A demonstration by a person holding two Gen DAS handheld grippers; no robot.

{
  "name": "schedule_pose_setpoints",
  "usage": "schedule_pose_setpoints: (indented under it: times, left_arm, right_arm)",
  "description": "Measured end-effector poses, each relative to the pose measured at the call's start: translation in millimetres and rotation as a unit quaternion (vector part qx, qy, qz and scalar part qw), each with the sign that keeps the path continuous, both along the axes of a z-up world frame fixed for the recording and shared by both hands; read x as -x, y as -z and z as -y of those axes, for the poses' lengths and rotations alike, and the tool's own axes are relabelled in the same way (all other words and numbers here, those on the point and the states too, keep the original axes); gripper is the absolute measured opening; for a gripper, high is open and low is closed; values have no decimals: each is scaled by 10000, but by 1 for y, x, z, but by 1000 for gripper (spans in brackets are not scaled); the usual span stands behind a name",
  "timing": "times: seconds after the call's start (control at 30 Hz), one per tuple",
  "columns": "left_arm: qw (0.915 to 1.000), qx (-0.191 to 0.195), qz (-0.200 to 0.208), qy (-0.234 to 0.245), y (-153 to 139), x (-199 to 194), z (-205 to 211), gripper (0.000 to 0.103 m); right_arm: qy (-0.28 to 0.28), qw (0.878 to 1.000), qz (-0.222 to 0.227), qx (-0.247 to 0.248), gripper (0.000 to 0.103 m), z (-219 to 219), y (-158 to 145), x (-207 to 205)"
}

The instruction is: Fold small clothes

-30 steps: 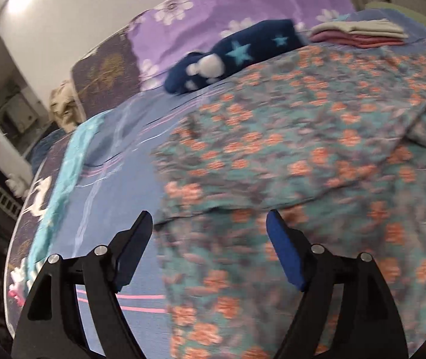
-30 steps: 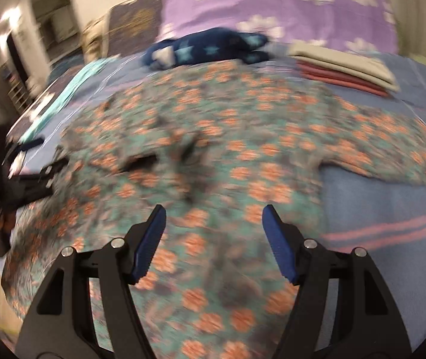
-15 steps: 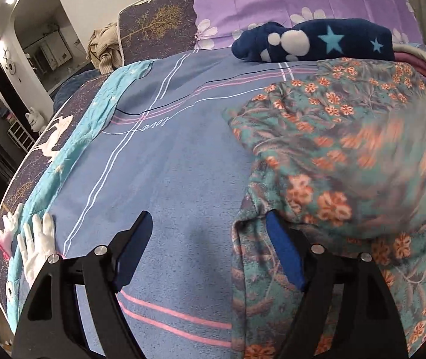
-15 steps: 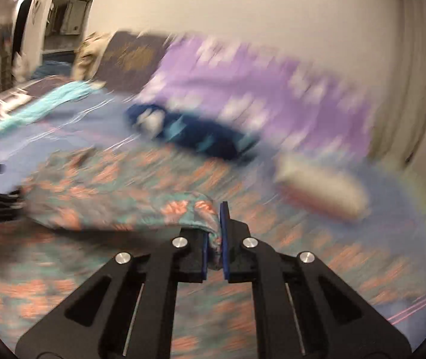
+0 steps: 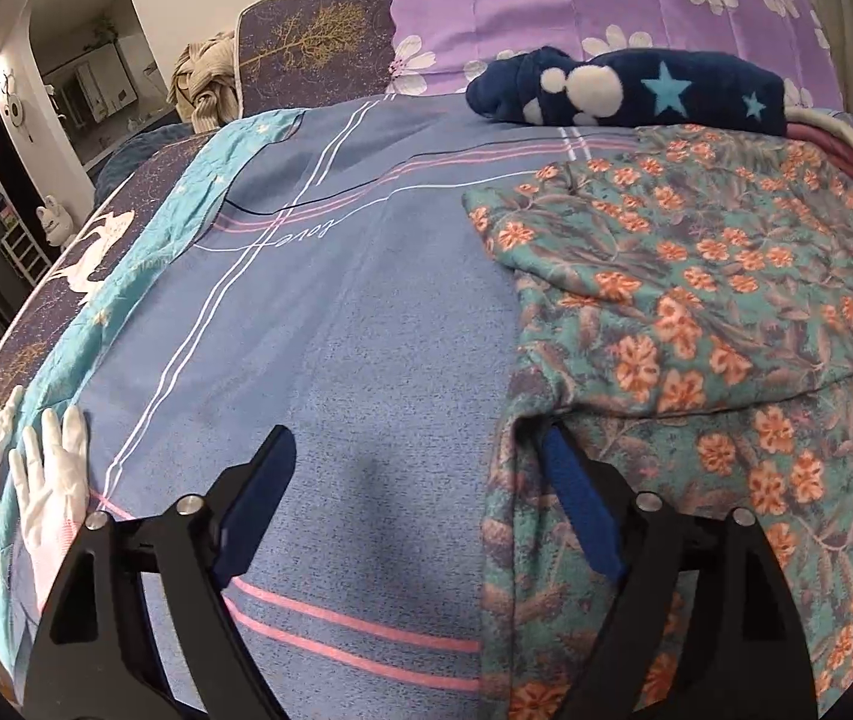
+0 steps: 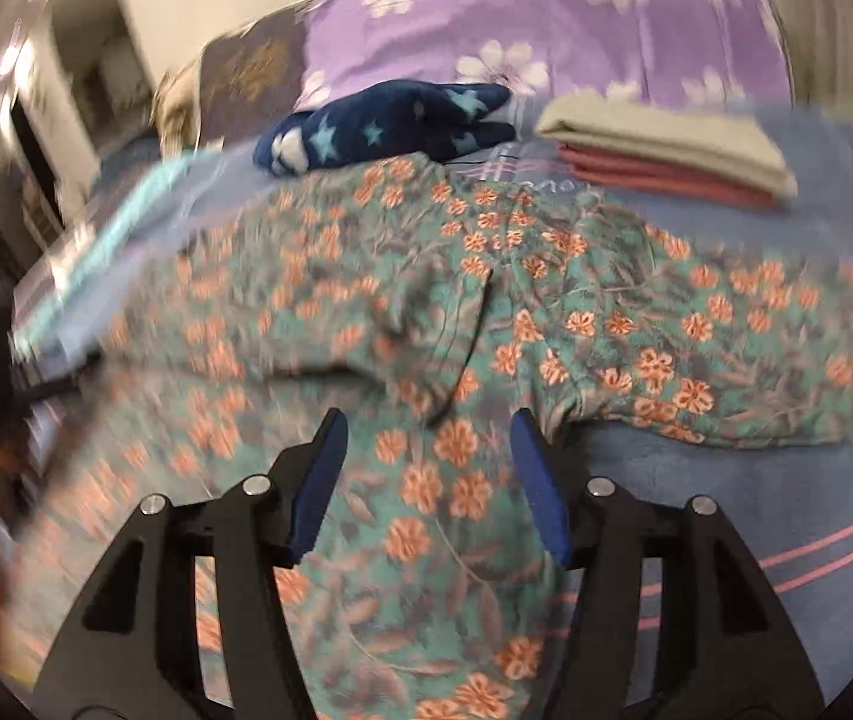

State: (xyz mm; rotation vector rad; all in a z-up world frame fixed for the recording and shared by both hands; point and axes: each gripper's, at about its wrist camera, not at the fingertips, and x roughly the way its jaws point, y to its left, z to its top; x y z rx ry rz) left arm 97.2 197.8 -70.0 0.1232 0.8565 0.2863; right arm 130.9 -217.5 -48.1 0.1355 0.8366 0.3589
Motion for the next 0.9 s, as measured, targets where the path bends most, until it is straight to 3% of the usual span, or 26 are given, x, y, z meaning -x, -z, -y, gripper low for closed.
schedule_pose_setpoints:
  times: [0.07,0.13,0.17,0.3,0.37,0.4,0.43,0.5,0.57,0.6,0.63,0.67,0.7,0.8,0.9]
  left_arm:
    - [9996,264,31,135,-3,2,0,58]
    - [9987,472,49,206,-7,1,0,43]
    - [9982,535,70,261,-10,-1,2,36]
    - [9984,259,165,474,-18,-5,15,37]
    - [9983,200,90,532,-16,-7,18,49]
    - [9983,198,74,547,-15,-8,18,55]
    - [9981,196,56,582,-13,-8,18,57]
    - [9978,195,-61,636,-7,-11,18,57]
    - [9975,301,-156,619,-2,-17,16,57]
    - [9972,385,-171,614,-1,-19,13,56]
    - [9968,501,-183,603,0,-21,10,52]
    - [9950,743,-191,640,0,-22,6,26]
    - [9920,1018,-219,708,0,-23,2,12]
    - [9921,1048,-118,682,-2,-19,0,11]
    - [9932,943,-89,683,1,-14,0,12]
  right_arm:
    - [128,9992,-210,-302,47,2,-2,-20]
    - [136,9980,-393,-473,7,-1,1,-42]
    - [132,9978,-503,-402,2,-7,3,-56]
    - [331,9963,-763,197,3,-35,18,-92]
    - [472,9955,-802,150,29,-38,25,-100]
    - [455,9958,-791,36,46,-36,27,-100]
    - [433,9961,-768,-14,52,-39,28,-101]
    - [415,9966,-643,291,54,-50,29,-102]
    - [362,9957,-450,728,29,-63,28,-104]
    - [183,9962,-374,765,3,-68,24,-104]
    - [72,9978,-343,562,2,-68,17,-103]
    - [113,9988,-218,431,2,-67,9,-103]
    - [209,9990,86,376,2,-64,-7,-97]
    - [373,9971,532,405,2,-53,-34,-90]
    - [367,9958,302,777,3,-50,-22,-100]
